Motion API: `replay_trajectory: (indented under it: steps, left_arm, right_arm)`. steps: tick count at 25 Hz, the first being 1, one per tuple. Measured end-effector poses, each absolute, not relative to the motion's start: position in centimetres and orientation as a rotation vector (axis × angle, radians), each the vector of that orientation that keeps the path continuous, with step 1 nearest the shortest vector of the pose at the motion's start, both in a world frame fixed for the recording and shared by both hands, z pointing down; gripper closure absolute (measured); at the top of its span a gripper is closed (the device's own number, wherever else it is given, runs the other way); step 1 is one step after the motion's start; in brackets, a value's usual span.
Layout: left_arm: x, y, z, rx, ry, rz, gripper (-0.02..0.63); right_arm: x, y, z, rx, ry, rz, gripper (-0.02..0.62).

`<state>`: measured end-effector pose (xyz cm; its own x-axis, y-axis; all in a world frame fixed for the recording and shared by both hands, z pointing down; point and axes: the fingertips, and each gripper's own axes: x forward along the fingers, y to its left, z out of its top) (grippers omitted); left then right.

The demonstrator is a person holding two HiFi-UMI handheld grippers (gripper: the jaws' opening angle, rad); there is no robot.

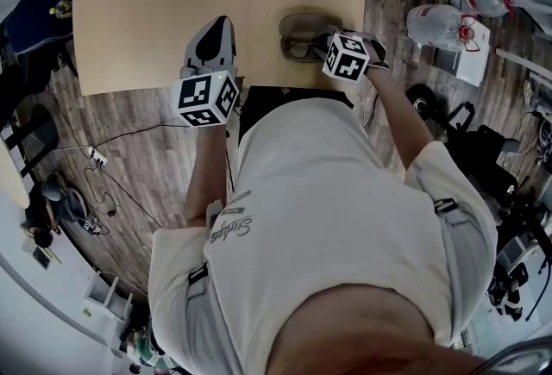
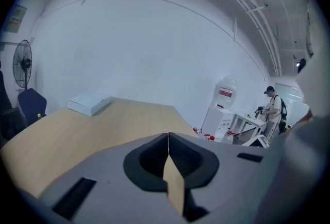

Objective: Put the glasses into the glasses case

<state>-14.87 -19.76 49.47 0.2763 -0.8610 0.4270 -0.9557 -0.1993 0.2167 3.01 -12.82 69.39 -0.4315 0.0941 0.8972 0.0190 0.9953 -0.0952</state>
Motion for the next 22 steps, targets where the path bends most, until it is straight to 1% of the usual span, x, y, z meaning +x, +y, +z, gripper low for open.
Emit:
replay_trajectory:
  steps: [1,5,17,21,22]
  left_arm:
    - [-14.9,-19.8,49.4,2.121,-1.632,0.295,0.591]
    - [-15.2,-20.2,49.6,2.126,-1.618,0.31,0.591]
    - [-15.1,-20.9,48.5,2.203,-1.546,0.319,0.591]
    - [-14.7,-21.2,47.7,2.236,-1.514,0.298,0.591]
    - [-14.5,-21.3,47.5,2.246,-1.505,0.294,0.591]
  right_arm:
    - [3.0,-12.8,69.5,-0.082,-2.009,0.071,0.552]
    - [2.8,-13.2,69.4,-0.071,-2.011,0.061,0.537]
    - [2.6,-16.0,66.2,0.172,-2.069,0.069,0.541]
    - [2.4,-16.5,63.5,0.338,-2.169,0.202,0.549]
    - [2.4,-16.8,62.8,0.397,-2.207,0.251,0.563]
